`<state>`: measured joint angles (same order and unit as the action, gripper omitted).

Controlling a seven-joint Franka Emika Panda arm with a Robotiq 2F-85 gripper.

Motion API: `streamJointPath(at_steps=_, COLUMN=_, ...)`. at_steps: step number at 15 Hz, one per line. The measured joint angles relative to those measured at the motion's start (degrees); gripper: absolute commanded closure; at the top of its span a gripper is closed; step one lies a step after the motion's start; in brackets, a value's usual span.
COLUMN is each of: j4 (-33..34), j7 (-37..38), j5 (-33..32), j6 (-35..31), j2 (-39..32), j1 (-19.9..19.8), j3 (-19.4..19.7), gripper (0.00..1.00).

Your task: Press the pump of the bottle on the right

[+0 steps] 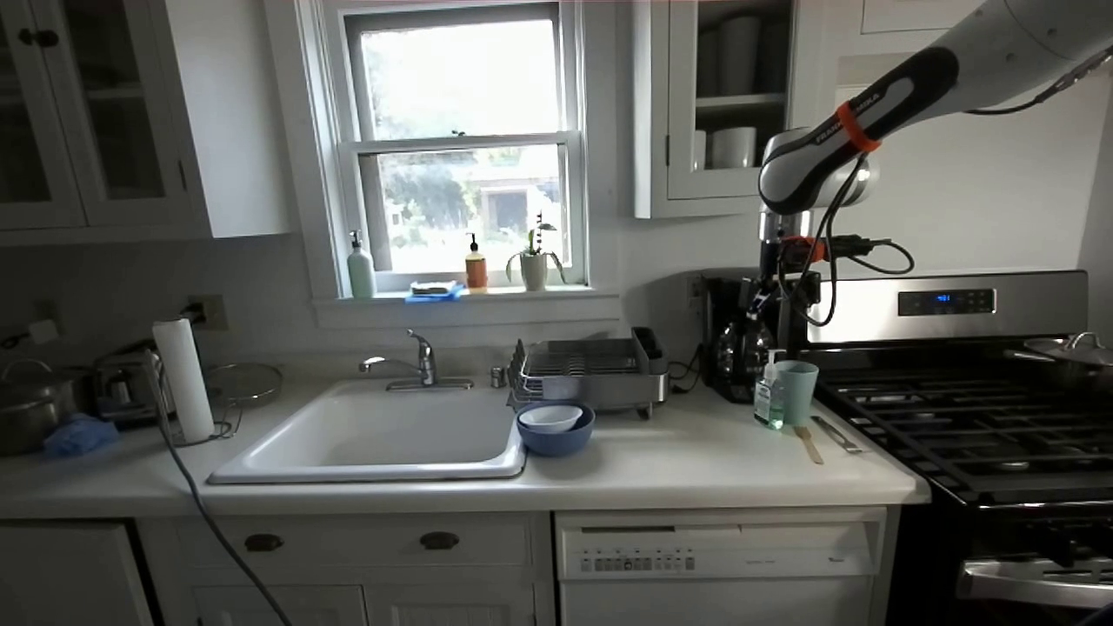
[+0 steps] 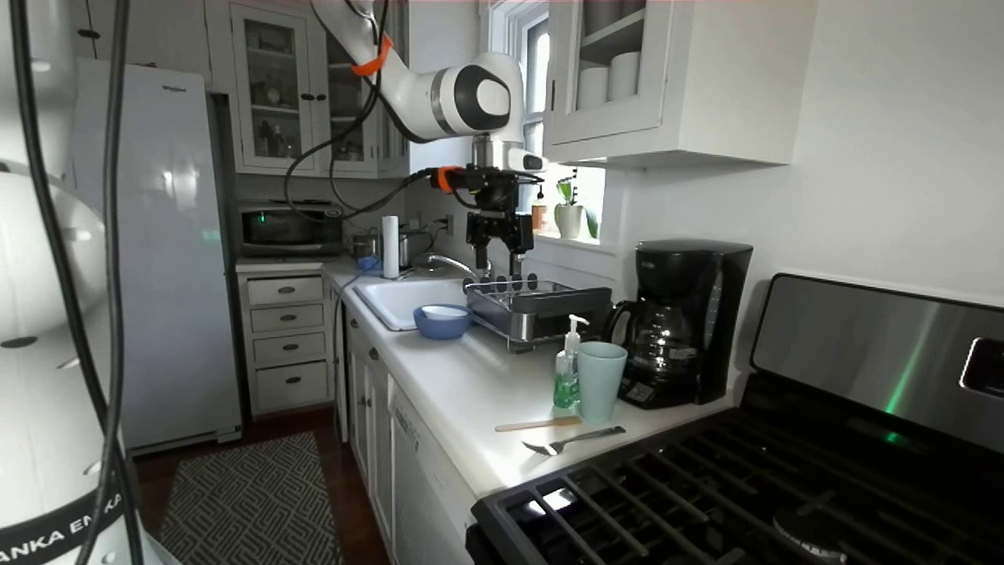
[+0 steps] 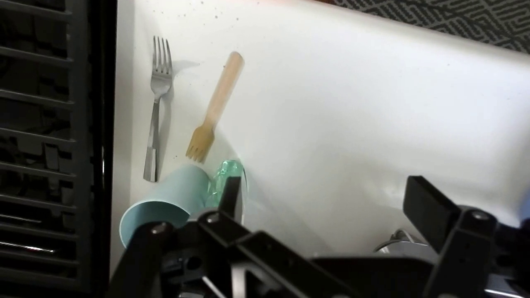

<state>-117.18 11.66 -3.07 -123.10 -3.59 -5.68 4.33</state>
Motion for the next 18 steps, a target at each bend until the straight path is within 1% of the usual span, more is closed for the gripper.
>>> streamJointPath(at_steps=7, j4=0.06, j7=-0.02, j5=0.19, j6=0.17, j2=-0.12, j1=0.55, j3=-0.02, gripper=0.00)
streamJointPath(at_steps=11, j4=2.32, j7=-2.44, j5=2.70, j6=0.21, j2=-2.03, j1=-0.41, j3=1.17, gripper=0.00)
streamJointPath(at_steps=12, j4=3.18, j7=-3.47, j5=3.64, j6=0.21, j2=-2.74, j1=-0.91, j3=1.57, gripper=0.25)
streamJointPath(at_steps=13, j4=4.07, j7=-4.64, j5=4.50, j6=0.21, j2=-3.49, j1=-1.38, j3=1.95, gripper=0.26)
streamJointPath(at_steps=16, j4=6.54, j7=-7.85, j5=6.54, j6=0.21, j2=-5.74, j1=-2.65, j3=2.66, gripper=0.48)
streamJointPath(at_steps=18, j4=7.95, j7=-8.58, j5=7.44, j6=0.20, j2=-7.19, j1=-3.21, j3=2.84, gripper=0.62)
